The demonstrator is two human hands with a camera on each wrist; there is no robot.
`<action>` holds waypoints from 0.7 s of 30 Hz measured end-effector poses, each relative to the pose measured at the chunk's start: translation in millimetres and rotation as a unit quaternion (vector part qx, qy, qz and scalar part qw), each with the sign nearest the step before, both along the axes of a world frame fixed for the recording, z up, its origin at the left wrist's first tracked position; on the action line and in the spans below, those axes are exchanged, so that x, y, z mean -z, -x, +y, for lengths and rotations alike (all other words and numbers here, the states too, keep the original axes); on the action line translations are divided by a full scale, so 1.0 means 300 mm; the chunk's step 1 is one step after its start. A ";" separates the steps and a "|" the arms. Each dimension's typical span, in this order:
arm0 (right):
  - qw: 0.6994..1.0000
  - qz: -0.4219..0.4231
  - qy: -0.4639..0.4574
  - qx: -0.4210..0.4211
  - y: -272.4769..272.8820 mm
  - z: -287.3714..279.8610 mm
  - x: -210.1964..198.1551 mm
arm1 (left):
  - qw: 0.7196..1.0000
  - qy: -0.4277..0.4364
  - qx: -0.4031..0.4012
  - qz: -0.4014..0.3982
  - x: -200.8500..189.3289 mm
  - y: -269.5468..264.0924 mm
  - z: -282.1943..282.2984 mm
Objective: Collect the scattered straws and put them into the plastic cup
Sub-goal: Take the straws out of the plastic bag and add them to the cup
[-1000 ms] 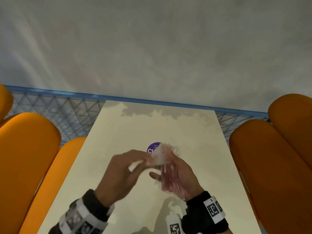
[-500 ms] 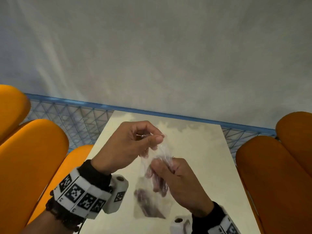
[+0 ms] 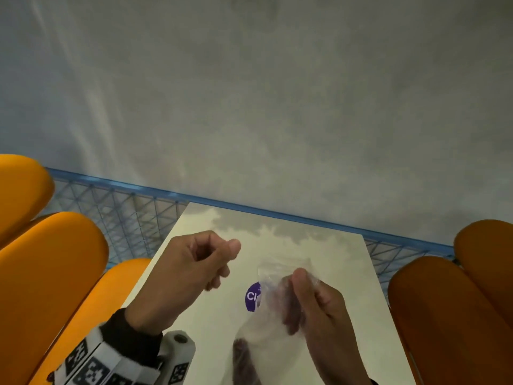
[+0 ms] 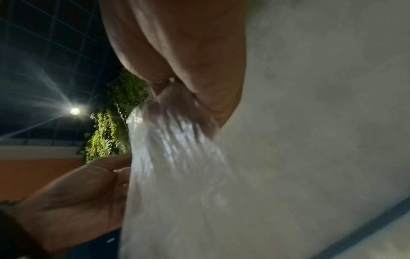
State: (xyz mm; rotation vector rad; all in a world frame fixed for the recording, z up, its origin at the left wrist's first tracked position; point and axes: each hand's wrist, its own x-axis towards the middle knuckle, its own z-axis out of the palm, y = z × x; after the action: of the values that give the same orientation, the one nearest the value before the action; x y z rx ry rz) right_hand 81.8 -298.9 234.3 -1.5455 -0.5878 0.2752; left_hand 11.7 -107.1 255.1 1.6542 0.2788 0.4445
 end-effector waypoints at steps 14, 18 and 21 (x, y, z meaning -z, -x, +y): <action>0.844 -0.445 0.299 0.006 0.001 0.017 0.078 | 0.976 0.150 0.100 0.122 0.046 0.017 -0.111; 0.957 -0.112 0.217 -0.156 0.015 0.002 -0.020 | 0.984 0.117 0.129 0.046 0.071 0.008 -0.111; 0.983 -0.012 0.140 -0.121 0.011 0.010 -0.066 | 0.983 0.098 0.154 0.028 0.078 0.008 -0.118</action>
State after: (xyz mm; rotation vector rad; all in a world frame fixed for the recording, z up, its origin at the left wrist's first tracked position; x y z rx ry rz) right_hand 78.6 -295.8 254.1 -1.7491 -0.7821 0.5438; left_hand 9.2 -142.5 231.6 1.4857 0.1005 0.1330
